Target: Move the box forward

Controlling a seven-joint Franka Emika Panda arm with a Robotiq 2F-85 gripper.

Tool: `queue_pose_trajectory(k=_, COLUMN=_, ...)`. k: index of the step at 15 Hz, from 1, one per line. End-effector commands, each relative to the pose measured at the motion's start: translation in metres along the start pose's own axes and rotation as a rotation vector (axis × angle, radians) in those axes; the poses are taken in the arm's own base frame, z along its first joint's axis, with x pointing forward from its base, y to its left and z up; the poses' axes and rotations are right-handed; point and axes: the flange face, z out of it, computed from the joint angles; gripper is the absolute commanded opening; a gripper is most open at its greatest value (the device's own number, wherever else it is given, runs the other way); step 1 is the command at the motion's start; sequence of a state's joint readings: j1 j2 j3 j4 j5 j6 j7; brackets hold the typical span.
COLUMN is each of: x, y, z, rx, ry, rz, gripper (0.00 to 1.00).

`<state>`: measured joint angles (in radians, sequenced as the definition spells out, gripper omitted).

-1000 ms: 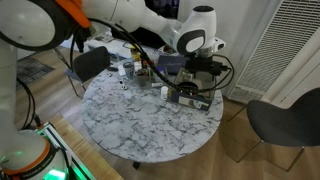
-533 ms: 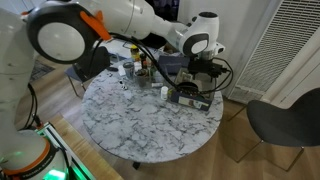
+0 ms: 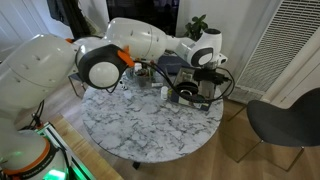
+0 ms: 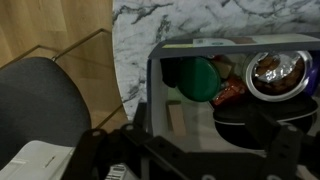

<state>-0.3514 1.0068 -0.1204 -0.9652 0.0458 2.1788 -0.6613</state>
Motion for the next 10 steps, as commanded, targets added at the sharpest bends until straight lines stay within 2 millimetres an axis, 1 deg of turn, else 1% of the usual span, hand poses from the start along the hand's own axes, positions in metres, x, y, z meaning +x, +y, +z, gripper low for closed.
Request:
queue_pose_trajectory(k=1, x=0.003, y=0.012, z=0.031, rx=-0.009, ry=-0.017, rz=0.033, gripper=1.0)
queue_pose_trajectory(k=5, x=-0.002, y=0.018, z=0.056, rx=-0.022, ry=-0.02, rz=0.079, gripper=1.0)
queue_pose_trajectory(k=10, x=-0.005, y=0.018, z=0.076, rx=-0.01, ry=0.014, rz=0.139, gripper=1.0)
